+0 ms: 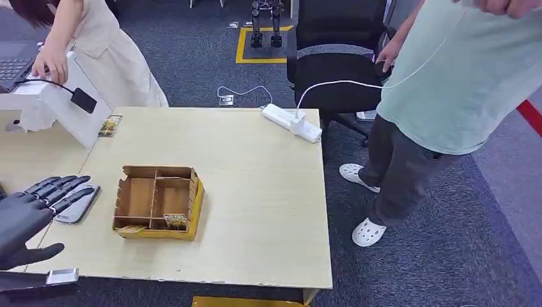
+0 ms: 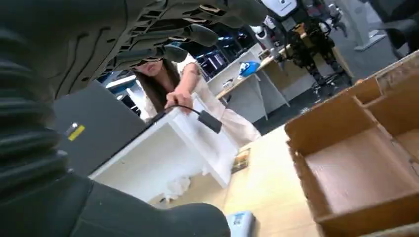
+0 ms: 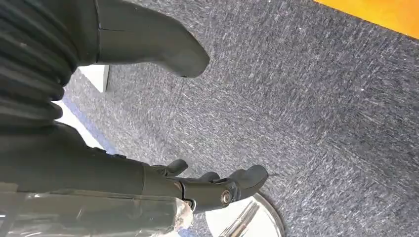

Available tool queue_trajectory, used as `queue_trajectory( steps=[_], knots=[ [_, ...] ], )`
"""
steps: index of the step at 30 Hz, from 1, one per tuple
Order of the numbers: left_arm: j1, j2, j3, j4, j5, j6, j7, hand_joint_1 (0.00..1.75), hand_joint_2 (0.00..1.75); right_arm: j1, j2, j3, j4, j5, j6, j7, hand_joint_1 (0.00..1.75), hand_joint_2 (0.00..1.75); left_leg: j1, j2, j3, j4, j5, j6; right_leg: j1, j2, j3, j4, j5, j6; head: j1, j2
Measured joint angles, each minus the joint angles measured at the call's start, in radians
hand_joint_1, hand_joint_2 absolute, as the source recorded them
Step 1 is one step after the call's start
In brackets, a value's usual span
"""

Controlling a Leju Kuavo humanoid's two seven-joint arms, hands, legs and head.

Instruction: Pass the card to the sensor for recognition and then transmit it.

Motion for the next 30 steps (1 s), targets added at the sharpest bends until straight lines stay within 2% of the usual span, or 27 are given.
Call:
queue_trajectory(
  steps=[3, 9, 17, 26, 30],
  knots=[
    [-0.032, -0.041, -0.095, 0.025, -0.045, 0.026, 0.015, 0.00, 1.75, 0.000, 0.001, -0.006, 0.000, 0.001, -0.001, 0.000, 0.00, 1.75, 0.000, 0.000, 0.000, 0.000, 0.000, 0.000, 0.000, 0.000, 0.000, 0.000, 0.000, 0.000, 0.000, 0.000],
    [-0.068, -0.093, -0.195, 0.064, -0.070, 0.046, 0.043, 0.00, 1.75, 0.000, 0.002, -0.010, 0.000, 0.008, -0.007, 0.003, 0.00, 1.75, 0.000, 0.000, 0.000, 0.000, 0.000, 0.000, 0.000, 0.000, 0.000, 0.000, 0.000, 0.000, 0.000, 0.000],
    [-0.078, -0.122, -0.254, 0.104, -0.091, 0.087, 0.078, 0.00, 1.75, 0.000, 0.002, -0.015, 0.000, 0.013, -0.008, 0.009, 0.00, 1.75, 0.000, 0.000, 0.000, 0.000, 0.000, 0.000, 0.000, 0.000, 0.000, 0.000, 0.000, 0.000, 0.000, 0.000],
    [-0.140, -0.211, -0.339, 0.160, -0.160, 0.139, 0.099, 0.00, 1.75, 0.000, 0.002, -0.021, 0.000, 0.019, -0.009, 0.010, 0.00, 1.75, 0.000, 0.000, 0.000, 0.000, 0.000, 0.000, 0.000, 0.000, 0.000, 0.000, 0.000, 0.000, 0.000, 0.000],
    [-0.196, -0.286, -0.375, 0.210, -0.226, 0.188, 0.117, 0.00, 1.75, 0.000, 0.004, -0.024, 0.000, 0.028, -0.009, 0.012, 0.00, 1.75, 0.000, 0.000, 0.000, 0.000, 0.000, 0.000, 0.000, 0.000, 0.000, -0.001, 0.000, 0.000, 0.000, 0.000]
  ],
)
